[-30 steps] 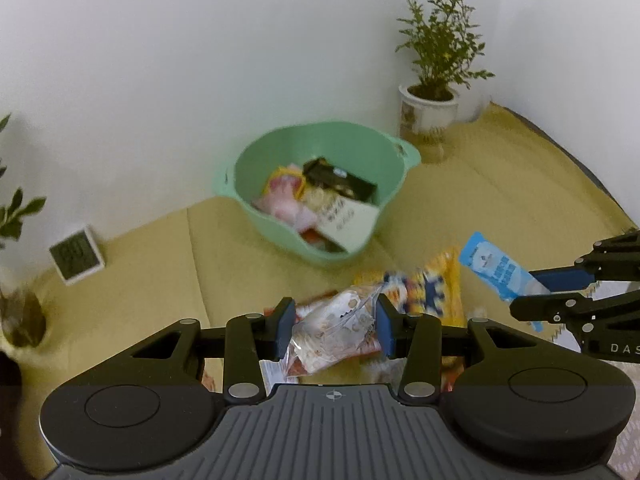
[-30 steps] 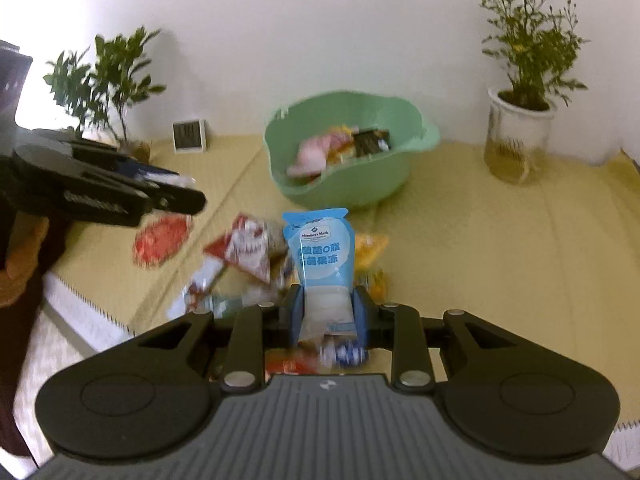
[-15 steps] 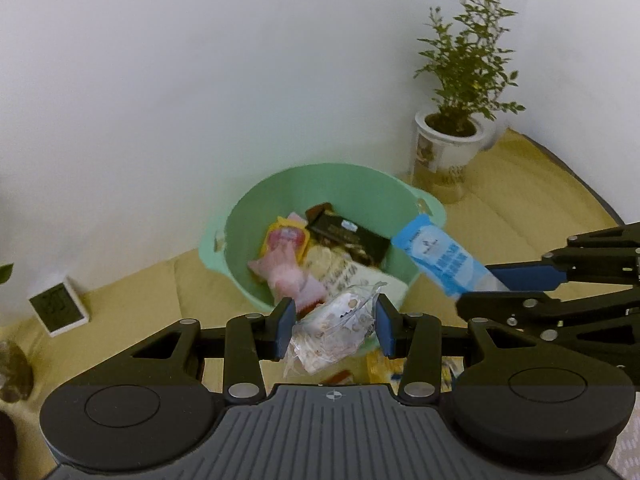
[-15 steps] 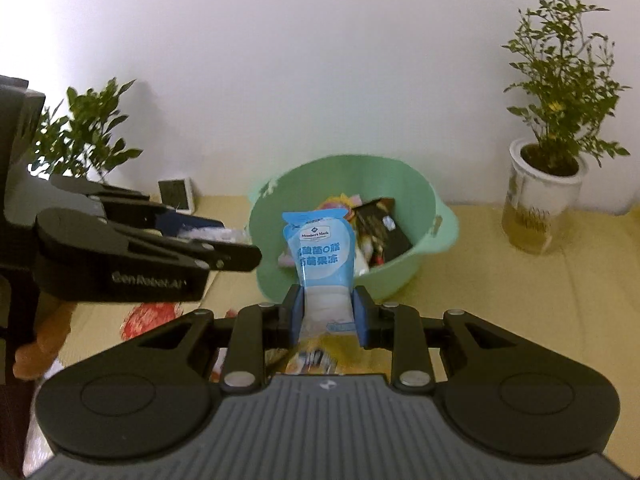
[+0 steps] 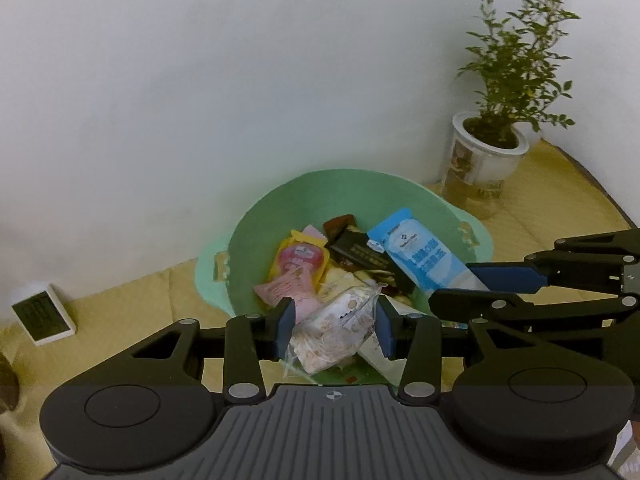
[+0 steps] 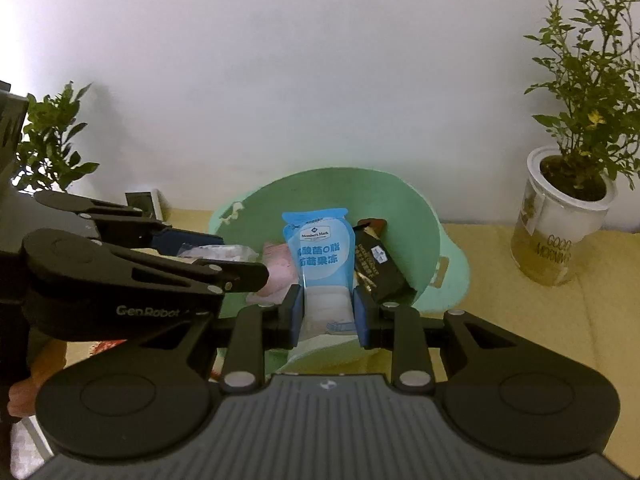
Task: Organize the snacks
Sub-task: 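Carry the white packet and blue sachet into the basin and release both, then grasp a red candy packet with the left tool while the right tool grasps a blue foil chocolate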
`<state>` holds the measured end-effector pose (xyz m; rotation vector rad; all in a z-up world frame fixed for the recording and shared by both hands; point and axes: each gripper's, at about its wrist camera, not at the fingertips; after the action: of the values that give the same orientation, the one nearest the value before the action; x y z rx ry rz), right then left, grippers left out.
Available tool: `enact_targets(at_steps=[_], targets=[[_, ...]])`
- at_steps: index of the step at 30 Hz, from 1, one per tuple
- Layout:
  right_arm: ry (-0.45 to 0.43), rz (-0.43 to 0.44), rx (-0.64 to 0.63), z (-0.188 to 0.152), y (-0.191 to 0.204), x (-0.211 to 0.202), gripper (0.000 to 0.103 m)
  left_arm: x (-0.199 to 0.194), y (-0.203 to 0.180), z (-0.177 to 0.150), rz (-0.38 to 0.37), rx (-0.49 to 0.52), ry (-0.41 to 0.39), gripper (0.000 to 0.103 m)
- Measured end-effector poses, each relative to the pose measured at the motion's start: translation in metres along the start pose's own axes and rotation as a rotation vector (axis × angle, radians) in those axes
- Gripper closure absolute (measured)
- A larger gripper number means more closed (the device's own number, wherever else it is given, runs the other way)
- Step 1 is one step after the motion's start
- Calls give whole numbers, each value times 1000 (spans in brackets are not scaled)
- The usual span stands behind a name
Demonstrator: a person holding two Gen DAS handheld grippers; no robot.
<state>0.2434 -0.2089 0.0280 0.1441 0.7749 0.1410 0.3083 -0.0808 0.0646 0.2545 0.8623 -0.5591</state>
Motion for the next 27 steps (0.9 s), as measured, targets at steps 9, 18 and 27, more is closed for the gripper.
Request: enact_targets(at_steps=[9,18,27], targets=[[-21,-25,0,-11,-4,-15,46,-12,1,-5,12,-15,-14,0],[-9,-25,47,-75,-6,-58,39,-53,-8,-74,15,-53,18,0],[185,-72,24,-155,3,-52,39,-84,-16,-163,-22,-84,112,0]])
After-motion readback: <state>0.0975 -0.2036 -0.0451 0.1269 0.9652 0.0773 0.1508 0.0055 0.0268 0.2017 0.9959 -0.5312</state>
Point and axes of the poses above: each gripper's, at about its wrist camera, not at the fingertips, and x roughly the way its jaws point, y to its left, z to its top, and after that the axes turned 1 degree about -z, right-handed
